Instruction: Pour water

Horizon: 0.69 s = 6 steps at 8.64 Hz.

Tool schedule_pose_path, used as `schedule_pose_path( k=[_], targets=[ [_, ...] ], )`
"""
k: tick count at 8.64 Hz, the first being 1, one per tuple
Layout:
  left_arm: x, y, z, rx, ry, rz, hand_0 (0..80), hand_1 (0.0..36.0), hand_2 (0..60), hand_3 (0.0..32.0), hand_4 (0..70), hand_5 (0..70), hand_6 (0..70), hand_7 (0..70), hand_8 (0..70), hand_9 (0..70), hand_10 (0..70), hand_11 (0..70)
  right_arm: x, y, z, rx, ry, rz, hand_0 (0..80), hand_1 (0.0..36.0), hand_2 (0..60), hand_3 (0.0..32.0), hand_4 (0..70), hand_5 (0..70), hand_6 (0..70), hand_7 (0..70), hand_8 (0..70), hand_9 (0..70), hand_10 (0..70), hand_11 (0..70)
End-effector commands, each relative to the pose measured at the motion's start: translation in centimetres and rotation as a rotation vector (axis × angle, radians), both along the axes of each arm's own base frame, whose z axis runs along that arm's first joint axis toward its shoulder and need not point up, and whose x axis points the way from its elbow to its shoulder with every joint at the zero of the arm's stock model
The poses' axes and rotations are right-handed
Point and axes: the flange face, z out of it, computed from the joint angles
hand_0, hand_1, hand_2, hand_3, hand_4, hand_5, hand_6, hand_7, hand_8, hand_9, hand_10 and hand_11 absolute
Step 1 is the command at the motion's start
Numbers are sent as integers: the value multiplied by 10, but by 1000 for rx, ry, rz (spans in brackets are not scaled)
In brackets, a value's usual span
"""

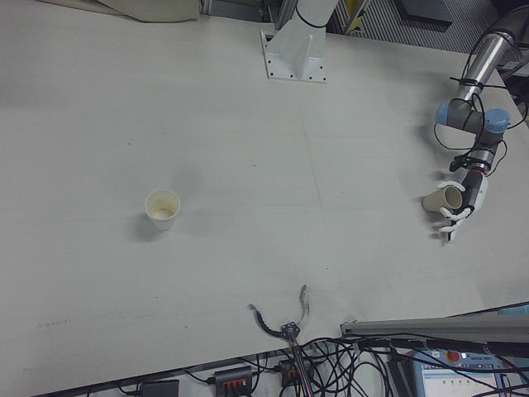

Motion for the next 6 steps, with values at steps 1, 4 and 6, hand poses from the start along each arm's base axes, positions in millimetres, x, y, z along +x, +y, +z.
schedule_pose_path(
  k=[1, 4, 6],
  targets=[
    [-2, 0, -1, 0, 4, -3, 452, 288, 600, 0, 376, 510, 113, 291, 44, 47, 0, 0, 0, 0, -1, 1, 0, 0, 406, 91, 120, 0, 66, 145, 30, 82, 0, 2, 0, 0],
    [-19, 16, -41, 30, 28, -7, 469, 291, 600, 0, 396, 509, 103, 249, 34, 35, 0, 5, -2, -2, -3, 5, 5, -4, 408, 92, 119, 0, 69, 147, 32, 85, 0, 3, 0, 0],
    [-21, 18, -44, 30, 30, -8, 464, 280, 600, 0, 495, 530, 93, 220, 27, 30, 5, 18, -5, -10, -6, 11, 11, -11, 408, 92, 122, 0, 72, 147, 34, 90, 0, 4, 0, 0]
  ],
)
